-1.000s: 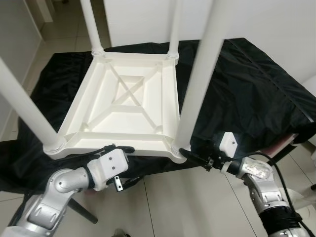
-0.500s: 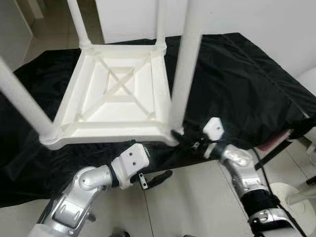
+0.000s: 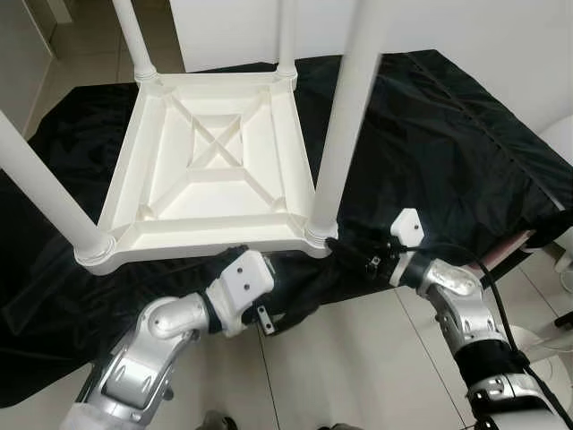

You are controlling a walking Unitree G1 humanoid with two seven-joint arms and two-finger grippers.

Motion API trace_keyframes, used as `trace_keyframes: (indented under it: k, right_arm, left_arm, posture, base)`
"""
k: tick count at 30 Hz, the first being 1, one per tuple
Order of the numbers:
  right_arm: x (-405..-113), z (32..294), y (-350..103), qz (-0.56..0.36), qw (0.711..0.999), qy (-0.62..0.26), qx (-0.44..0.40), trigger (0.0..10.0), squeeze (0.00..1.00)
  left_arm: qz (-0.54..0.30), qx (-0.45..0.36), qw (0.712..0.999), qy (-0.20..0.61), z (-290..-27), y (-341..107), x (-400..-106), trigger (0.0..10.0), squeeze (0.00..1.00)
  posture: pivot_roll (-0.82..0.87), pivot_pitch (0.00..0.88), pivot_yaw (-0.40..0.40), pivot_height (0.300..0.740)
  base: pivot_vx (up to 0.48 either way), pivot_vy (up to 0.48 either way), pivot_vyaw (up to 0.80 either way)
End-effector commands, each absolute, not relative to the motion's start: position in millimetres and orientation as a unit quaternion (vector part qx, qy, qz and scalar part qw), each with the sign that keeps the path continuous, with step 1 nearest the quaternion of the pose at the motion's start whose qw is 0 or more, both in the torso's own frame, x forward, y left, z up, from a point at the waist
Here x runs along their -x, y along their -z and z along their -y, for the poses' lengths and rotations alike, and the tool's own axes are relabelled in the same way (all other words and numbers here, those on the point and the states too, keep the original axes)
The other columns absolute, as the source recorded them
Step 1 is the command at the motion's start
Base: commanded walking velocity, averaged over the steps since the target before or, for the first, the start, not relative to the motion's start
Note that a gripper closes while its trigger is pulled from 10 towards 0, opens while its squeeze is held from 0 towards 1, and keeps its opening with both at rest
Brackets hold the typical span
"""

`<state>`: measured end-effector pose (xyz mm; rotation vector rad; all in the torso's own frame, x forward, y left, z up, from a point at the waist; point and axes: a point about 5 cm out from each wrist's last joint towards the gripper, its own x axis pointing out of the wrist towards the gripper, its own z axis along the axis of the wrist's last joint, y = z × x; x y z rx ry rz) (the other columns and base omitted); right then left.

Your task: Building children table

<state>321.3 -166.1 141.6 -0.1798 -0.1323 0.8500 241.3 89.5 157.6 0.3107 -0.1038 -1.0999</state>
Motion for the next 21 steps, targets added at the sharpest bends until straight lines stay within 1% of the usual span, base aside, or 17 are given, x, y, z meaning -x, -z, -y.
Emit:
trace_keyframes:
  k: [1,6,12,13,21]
  right_arm:
    - [-323.1,163.8,-143.2,0.070,0.906,-0.411,0.073,10.0,1.00]
    - [-323.3,159.1,-148.7,0.081,0.900,-0.425,0.057,10.0,1.00]
    - [-327.2,157.1,-158.5,0.103,0.895,-0.427,0.083,10.0,1.00]
    - [-327.4,156.4,-159.7,0.105,0.892,-0.432,0.088,10.0,0.00]
    - [-335.1,148.8,-164.9,0.107,0.883,-0.446,0.101,10.0,0.00]
  left_arm:
    - [0.051,-0.142,0.867,0.474,-93.6,-159.0,-244.9,10.0,0.00]
    - [0.054,-0.142,0.868,0.473,-93.8,-160.6,-245.0,10.0,0.00]
    - [0.055,-0.144,0.868,0.472,-93.3,-163.1,-245.5,10.0,0.00]
    - [0.055,-0.144,0.869,0.471,-93.1,-163.3,-245.7,10.0,0.00]
    - [0.072,-0.168,0.873,0.452,-87.5,-165.9,-250.2,10.0,0.00]
  posture:
    - [-0.04,0.129,0.043,0.740]
    - [-0.04,0.131,0.043,0.740]
    - [-0.03,0.126,0.038,0.740]
    - [-0.03,0.124,0.037,0.740]
    - [-0.04,0.112,0.032,0.740]
  base:
    - [0.000,0.000,0.00]
    - [0.000,0.000,0.00]
    - [0.000,0.000,0.00]
    - [0.000,0.000,0.00]
    - [0.000,0.000,0.00]
